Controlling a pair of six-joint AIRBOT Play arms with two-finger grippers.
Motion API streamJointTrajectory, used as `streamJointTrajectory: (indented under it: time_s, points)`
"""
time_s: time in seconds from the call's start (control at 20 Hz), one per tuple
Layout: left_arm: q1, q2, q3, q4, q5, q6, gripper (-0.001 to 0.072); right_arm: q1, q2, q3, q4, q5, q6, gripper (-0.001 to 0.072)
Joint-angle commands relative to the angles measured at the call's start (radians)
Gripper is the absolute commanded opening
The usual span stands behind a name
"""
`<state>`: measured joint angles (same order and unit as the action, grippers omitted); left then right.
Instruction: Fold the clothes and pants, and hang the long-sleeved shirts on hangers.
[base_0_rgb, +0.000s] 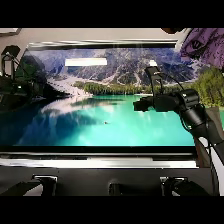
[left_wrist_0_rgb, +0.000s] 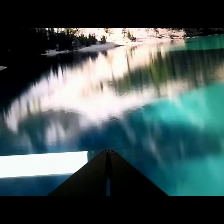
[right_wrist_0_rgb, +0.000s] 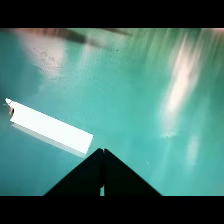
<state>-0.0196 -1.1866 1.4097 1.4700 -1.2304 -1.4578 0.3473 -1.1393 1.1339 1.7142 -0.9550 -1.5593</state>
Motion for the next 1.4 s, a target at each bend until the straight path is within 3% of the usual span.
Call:
streamJointTrajectory:
  time_s: [0.0,1.0,1.05,1.1,1.15,1.25,1.35]
  points:
    - [0.000,0.001,0.000,0.000,0.000,0.000,0.0023,0.001,0.001,0.001,0.000,0.000,0.000,0.0031]
    - [0.000,0.000,0.000,0.003,0.002,0.001,0.0023,0.001,0.001,0.001,0.000,0.014,0.000,0.0031]
    - [0.000,0.000,-0.003,0.035,0.031,0.000,0.0108,0.001,0.001,0.001,0.000,0.014,0.000,0.0031]
    - [0.000,-0.002,-0.009,0.064,0.069,-0.020,0.0440,0.001,0.001,0.001,0.000,0.014,0.000,0.0031]
    - [0.001,-0.005,-0.019,0.107,0.073,-0.119,0.0720,0.001,0.001,0.001,0.000,0.014,0.000,0.0031]
    - [0.036,-0.038,-0.025,0.188,0.090,-0.274,0.0720,0.001,0.001,0.001,0.000,0.014,0.000,0.0031]
    - [0.131,-0.097,0.001,0.174,0.140,-0.358,0.0720,0.001,0.001,0.001,0.000,0.014,0.000,0.0031]
